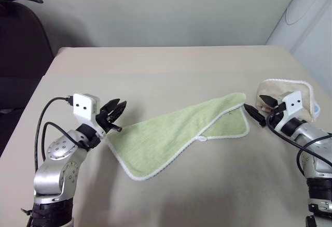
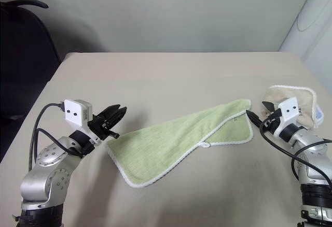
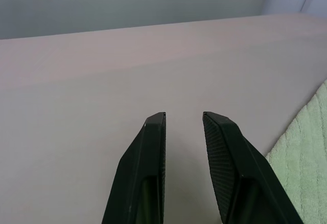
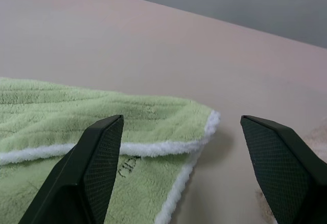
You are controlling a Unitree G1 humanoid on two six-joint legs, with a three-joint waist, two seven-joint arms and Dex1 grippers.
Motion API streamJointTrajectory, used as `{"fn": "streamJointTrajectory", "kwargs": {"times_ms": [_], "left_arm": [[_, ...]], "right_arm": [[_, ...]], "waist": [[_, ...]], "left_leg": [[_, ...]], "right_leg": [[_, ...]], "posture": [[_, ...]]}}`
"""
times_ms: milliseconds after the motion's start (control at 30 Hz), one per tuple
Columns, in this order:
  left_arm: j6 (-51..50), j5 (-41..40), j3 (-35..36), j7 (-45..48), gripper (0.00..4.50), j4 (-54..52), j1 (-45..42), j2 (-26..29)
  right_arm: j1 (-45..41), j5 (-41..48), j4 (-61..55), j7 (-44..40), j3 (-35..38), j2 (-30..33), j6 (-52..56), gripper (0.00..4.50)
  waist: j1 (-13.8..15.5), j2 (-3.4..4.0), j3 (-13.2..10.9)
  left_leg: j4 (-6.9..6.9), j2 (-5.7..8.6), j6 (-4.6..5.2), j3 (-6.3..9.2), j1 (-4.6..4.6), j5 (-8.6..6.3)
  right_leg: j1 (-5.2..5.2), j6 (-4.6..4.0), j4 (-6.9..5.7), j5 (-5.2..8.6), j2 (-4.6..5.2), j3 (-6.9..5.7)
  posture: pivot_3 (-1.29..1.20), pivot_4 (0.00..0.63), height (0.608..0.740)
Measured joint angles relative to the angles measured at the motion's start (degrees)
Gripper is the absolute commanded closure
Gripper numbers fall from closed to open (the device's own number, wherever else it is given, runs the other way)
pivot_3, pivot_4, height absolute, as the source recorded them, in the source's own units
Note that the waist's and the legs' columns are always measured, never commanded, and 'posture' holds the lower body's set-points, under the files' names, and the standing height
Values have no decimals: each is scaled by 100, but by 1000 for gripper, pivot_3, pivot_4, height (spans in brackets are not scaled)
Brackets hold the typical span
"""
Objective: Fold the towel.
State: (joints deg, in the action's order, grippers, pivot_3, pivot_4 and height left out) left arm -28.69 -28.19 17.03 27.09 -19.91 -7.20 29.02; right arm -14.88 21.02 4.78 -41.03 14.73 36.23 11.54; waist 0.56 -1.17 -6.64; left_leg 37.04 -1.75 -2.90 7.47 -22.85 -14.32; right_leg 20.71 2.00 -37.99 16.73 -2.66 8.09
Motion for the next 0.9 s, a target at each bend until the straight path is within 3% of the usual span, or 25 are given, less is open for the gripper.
{"fn": "streamJointTrajectory", "kwargs": {"times_ms": [567, 900], "left_arm": [[-75, 45, -23, -79, 3247, 47, -346, 121], [-140, 66, -327, -220, 3247, 31, -334, -196]], "right_arm": [[40, -435, 137, 2, -213, 9, -497, 641], [105, -668, 326, -3, -251, 6, -829, 641]], "waist": [[-1, 1, 0], [-4, 0, 0]], "left_leg": [[0, 0, -2, 0, 0, 1], [0, 0, 3, 0, 1, -2]], "right_leg": [[1, 0, 0, 0, 1, 0], [-1, 0, 1, 0, 1, -1]], "posture": [[0, 150, 740], [0, 150, 740]]}}
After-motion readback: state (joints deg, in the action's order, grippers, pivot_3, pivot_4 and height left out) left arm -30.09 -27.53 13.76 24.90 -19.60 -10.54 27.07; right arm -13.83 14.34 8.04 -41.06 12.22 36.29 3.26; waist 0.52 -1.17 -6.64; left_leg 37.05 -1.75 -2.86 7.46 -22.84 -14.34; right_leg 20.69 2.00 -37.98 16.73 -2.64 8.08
